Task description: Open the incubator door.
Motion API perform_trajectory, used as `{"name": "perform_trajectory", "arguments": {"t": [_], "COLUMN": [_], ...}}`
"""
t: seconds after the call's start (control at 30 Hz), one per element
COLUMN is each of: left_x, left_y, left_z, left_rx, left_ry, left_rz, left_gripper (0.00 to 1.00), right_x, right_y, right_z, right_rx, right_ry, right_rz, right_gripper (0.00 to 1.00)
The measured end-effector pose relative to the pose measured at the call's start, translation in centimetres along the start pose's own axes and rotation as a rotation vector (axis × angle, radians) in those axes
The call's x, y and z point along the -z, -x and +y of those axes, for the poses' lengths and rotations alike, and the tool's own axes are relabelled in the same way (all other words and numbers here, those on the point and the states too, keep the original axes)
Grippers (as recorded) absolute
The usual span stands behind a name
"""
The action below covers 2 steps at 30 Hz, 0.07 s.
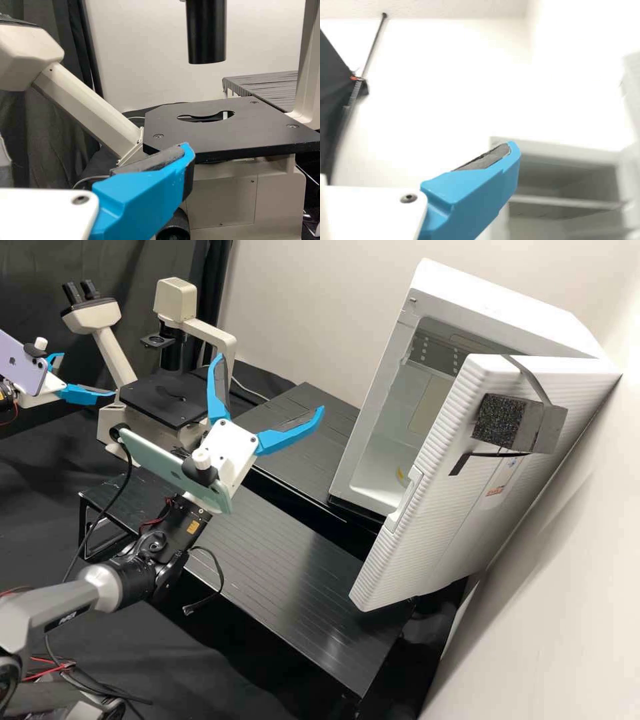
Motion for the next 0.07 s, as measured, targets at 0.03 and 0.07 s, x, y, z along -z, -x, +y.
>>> {"name": "perform_trajectory", "arguments": {"t": [0.03, 0.07], "left_x": [0.0, 0.0], "left_y": [0.0, 0.0], "left_z": [0.0, 0.0], "left_rx": [0.0, 0.0], "left_ry": [0.0, 0.0], "left_rz": [0.0, 0.0], "left_gripper": [1.0, 1.0], "right_x": [-0.23, -0.51], "right_y": [-0.01, -0.07], "right_z": [-0.28, -0.53], "right_rx": [0.014, 0.023], "right_ry": [-0.017, -0.032], "right_rz": [-0.006, -0.016], "right_gripper": [1.0, 1.0]}}
